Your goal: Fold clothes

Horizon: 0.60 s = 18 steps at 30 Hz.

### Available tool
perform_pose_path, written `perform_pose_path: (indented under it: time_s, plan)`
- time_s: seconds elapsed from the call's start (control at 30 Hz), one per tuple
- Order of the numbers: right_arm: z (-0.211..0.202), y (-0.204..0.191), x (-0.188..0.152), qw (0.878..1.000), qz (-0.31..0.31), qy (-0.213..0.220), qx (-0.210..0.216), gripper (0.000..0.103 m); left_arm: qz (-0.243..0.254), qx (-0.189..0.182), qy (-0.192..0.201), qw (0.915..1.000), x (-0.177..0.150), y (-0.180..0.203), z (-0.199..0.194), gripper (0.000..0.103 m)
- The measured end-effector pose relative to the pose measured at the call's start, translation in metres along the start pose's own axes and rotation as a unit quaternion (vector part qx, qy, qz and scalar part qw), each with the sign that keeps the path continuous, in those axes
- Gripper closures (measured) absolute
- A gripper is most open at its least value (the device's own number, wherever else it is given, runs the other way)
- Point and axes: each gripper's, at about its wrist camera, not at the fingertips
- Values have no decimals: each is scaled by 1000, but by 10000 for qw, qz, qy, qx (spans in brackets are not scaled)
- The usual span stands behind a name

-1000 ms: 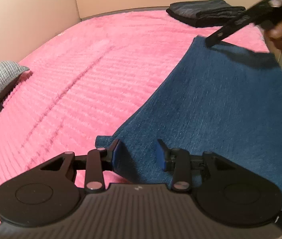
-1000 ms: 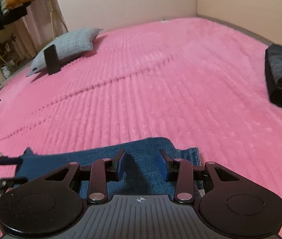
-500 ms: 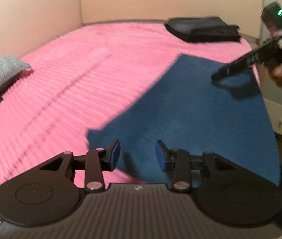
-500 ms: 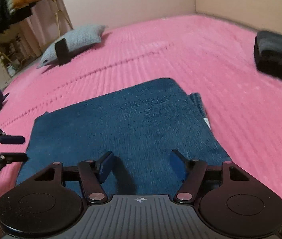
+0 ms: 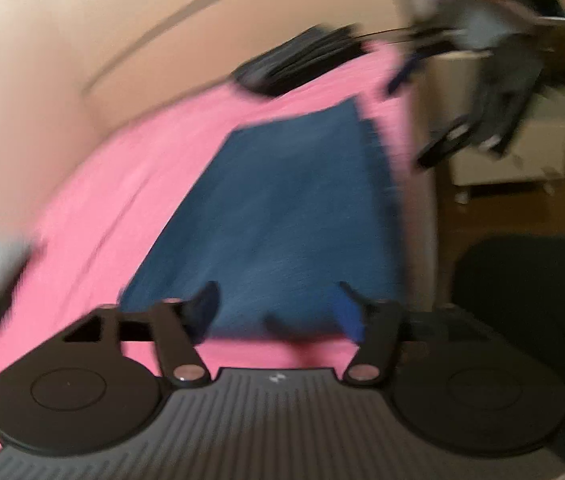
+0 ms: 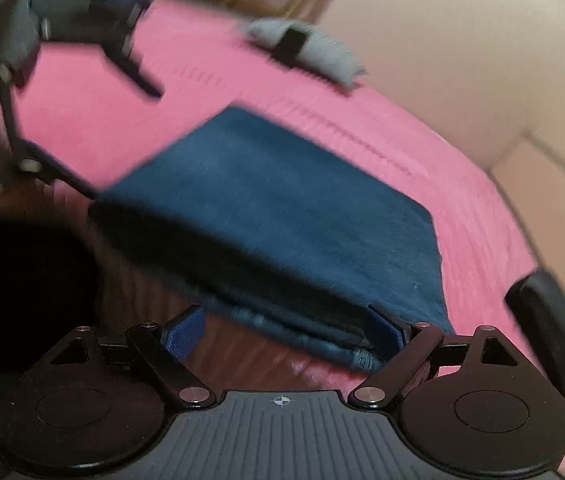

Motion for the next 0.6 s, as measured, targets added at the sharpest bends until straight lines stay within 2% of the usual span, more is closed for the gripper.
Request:
perform_pose_path:
  time_s: [0.03,0.1,0.2,0.27,0.37,0.5,0.6]
  plan:
    - [3,-3,0,10000,-35,-4,17,15,399,-112,88,9991,1,15,-2,22]
    - [7,-7,-1,10000,-70,18,55,15,1029,-350,12,9941,-1,42,2,21]
    - [11,-6,-1,9999,-100,111,56,15,1626,-412,-244,9855,-8,65,18,22]
    - [16,-3,-1,9998,-142,116,27,15,1824,-292,-411,9819,-11,70,32,28]
    - [20,-5,-1,9993,-361,104,-14,15,1847,-84,-559,9812,-7,68,48,47]
    - [23,-15,-3,9960,-886,154,-1,14,1648,-247,-631,9840,3,55,44,73]
    - [29,-26,-4,9877,-1544,211,-103,14,1263,-315,-556,9899,14,27,33,75]
Point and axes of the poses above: each gripper's, at about its wrist camera, not at the fingertips, and z roughly the way its jaws point, y to its right, x to its top, and after that the axes turned 12 degrees about y, right-handed
